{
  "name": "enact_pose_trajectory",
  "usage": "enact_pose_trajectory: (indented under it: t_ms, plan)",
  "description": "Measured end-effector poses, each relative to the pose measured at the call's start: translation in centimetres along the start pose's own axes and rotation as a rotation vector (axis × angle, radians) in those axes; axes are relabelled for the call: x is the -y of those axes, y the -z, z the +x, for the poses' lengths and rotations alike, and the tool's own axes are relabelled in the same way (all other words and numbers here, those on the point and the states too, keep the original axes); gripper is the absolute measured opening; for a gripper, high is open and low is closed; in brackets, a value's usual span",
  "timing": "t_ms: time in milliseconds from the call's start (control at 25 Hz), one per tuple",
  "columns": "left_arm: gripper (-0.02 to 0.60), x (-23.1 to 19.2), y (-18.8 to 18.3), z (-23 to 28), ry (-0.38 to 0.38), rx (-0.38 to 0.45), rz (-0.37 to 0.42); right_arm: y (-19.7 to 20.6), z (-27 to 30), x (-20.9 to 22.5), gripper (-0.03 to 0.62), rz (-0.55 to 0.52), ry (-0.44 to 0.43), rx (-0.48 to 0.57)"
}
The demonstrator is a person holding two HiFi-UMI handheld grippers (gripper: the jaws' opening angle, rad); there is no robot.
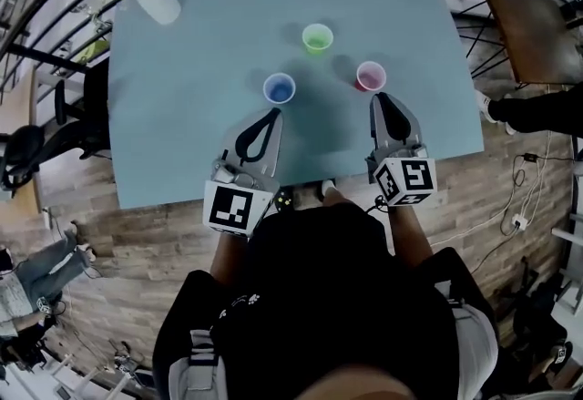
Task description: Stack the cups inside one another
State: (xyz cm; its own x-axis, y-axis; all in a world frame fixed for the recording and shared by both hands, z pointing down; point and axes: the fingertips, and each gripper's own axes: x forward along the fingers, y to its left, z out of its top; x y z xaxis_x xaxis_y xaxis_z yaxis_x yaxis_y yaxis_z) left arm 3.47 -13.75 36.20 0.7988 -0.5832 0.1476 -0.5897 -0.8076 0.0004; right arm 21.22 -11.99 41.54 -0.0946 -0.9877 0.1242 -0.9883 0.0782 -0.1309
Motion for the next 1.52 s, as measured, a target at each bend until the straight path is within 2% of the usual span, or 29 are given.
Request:
enact_pose_trajectory:
  t_ms: [160,520,1040,1520]
  plan:
    - [-0.012,0.2,0.1,1.1,-0.018,-0.014,0.018,1.2,0.9,1.7,0.067,-0.011,0.007,-0.026]
    - [-0.014,0.7,0.6,2.8,-0.054,-0.041,0.005,3.6,2.2,4.7,0.142,-0.045,0.016,-0.094]
    - [-0.012,-1.2,1.6,3.1,-0.12,-0.078,-0.008,7.3,5.6,5.4,0.288,-0.106,-0.022,-0.197]
    - [-0.012,-1.7,2.2,2.8,-0.178,-0.095,-0.029,10.6,7.5,7.1,0.371,-0.14,-0.024,-0.278]
